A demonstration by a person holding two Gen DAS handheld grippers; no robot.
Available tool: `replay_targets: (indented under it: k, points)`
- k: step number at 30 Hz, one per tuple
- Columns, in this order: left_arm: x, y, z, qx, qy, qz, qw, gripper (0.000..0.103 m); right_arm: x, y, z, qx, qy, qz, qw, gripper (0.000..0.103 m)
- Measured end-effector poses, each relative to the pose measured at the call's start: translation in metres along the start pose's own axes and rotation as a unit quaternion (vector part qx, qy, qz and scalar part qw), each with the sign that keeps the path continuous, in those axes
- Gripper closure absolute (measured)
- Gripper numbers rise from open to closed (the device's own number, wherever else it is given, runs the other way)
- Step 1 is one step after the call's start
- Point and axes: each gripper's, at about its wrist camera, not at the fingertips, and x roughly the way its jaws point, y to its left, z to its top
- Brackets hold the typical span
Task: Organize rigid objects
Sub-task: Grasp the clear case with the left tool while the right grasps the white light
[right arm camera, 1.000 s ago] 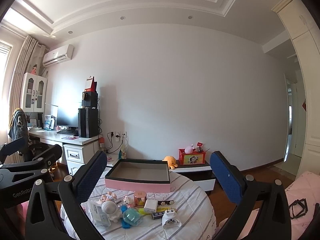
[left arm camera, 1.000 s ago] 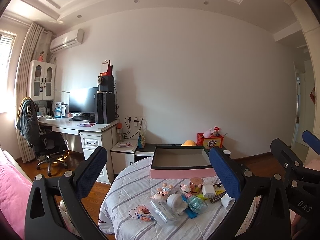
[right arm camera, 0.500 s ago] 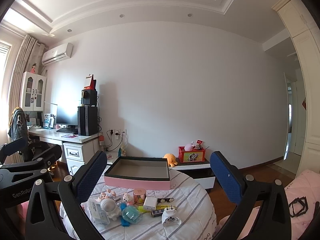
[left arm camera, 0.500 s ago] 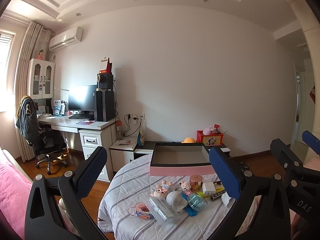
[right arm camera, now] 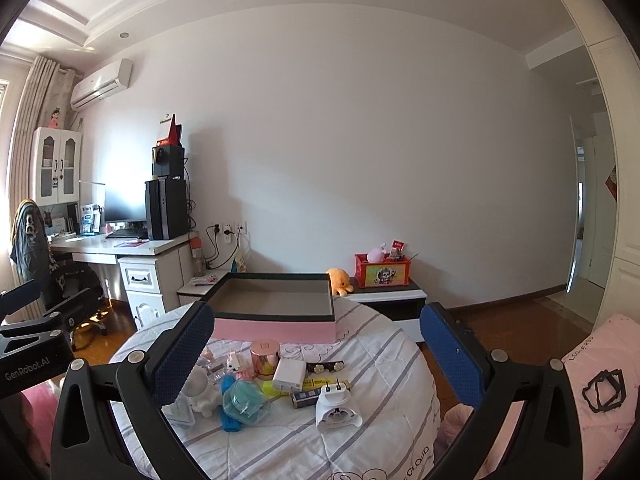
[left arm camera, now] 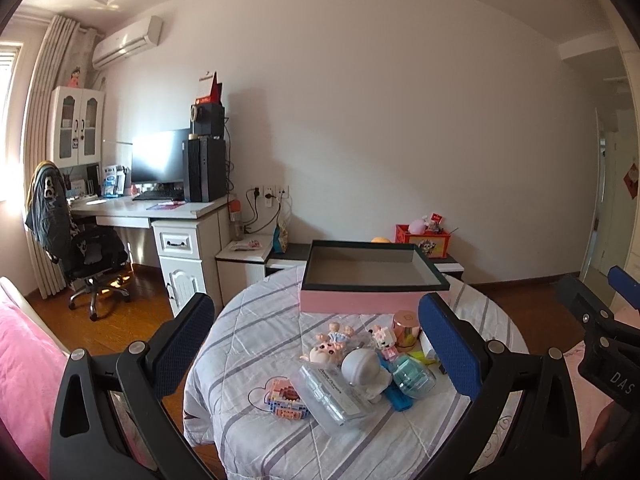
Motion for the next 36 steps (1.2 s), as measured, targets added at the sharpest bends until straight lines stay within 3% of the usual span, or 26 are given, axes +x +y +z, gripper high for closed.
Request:
replay_targets:
  k: [4,6,15,25,28,29,32,36]
  points:
    - [0.034,0.005,-0.024,-0.012,0.060,-0.014,0.9980,0.000,0.023,-0.003,-0.017,-0.004,0.031,0.003,1.000,0.000]
    - [0.051,0.004,-0.038,-0.001,0.085,0.000,0.9963,0.000,0.036,-0.005,-0.028,-0.008,0.049,0.001,0.999,0.000]
    - [0.112,-0.003,-0.086,-0.011,0.184,-0.003,0.9828,0.000,0.079,-0.018,-0.072,-0.007,0.127,-0.003,0.992,0.000]
    - [0.127,-0.006,-0.100,-0.007,0.190,0.001,0.9817,0.000,0.103,-0.025,-0.095,0.002,0.167,0.007,0.986,0.000]
    - [0.126,-0.011,-0.102,0.000,0.188,-0.001,0.9822,0.004,0.107,-0.026,-0.097,0.006,0.172,0.008,0.985,0.000]
    - [0.127,-0.013,-0.102,0.004,0.187,-0.005,0.9823,0.010,0.109,-0.026,-0.098,0.007,0.173,0.008,0.985,0.000]
    - [0.125,-0.020,-0.100,0.027,0.183,0.001,0.9828,0.014,0.111,-0.027,-0.099,0.008,0.176,0.009,0.984,0.000]
    - [0.121,-0.023,-0.094,0.046,0.166,0.015,0.9850,0.038,0.112,-0.030,-0.101,0.007,0.180,0.010,0.984,0.000]
